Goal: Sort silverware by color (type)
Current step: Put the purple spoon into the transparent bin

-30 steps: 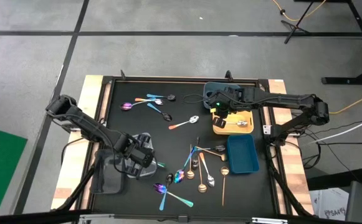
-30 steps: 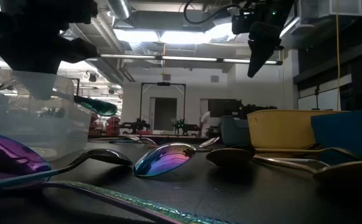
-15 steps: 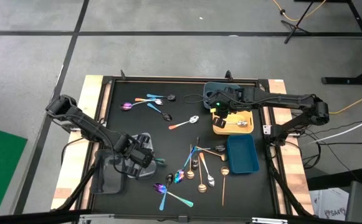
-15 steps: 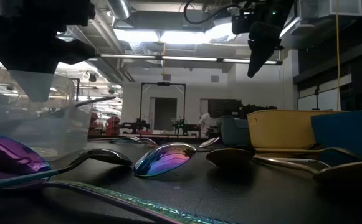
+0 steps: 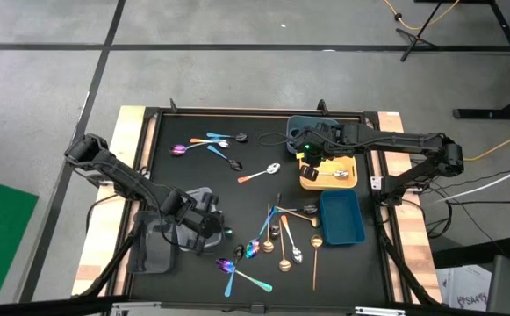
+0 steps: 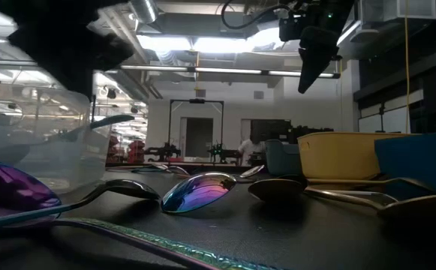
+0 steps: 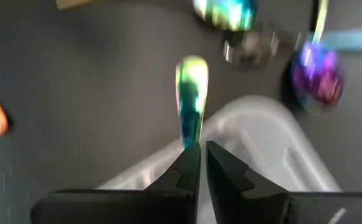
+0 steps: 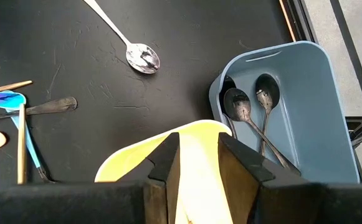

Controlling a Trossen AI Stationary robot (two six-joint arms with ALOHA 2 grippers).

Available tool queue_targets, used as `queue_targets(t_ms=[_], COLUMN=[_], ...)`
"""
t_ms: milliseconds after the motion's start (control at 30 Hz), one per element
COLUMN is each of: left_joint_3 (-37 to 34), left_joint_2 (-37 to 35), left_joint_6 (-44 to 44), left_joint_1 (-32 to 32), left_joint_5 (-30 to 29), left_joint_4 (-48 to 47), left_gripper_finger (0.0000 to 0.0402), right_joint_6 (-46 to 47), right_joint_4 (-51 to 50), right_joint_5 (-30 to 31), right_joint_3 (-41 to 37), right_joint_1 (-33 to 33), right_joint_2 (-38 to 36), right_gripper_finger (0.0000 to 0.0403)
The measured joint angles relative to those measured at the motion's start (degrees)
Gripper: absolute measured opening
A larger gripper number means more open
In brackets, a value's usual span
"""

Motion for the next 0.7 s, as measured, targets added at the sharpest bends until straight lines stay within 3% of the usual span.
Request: queue_targets(t_ms=[200, 400, 700], left_joint_3=[0.0, 0.0, 0.0], left_joint_2=[0.0, 2.4, 6.3], left_joint_6=[0.2, 0.1, 0.0], left_joint_1=[0.2, 2.1, 4.3], left_joint_5=[-5.1, -5.2, -0.2], left_joint_4=[14.3, 26.3, 29.8], left_gripper_finger=[0.0018, 0.0018, 0.0018], right_joint_6=[0.0, 0.0, 0.0], right_joint_4=[0.0, 0.6, 1.4], right_joint_5=[0.0, 0.0, 0.0], right_joint_3=[0.0, 0.0, 0.0], right_joint_1=[0.0, 0.0, 0.0], right_joint_2=[0.0, 0.0, 0.0], right_gripper_finger=[0.0097, 0.0097, 0.0097])
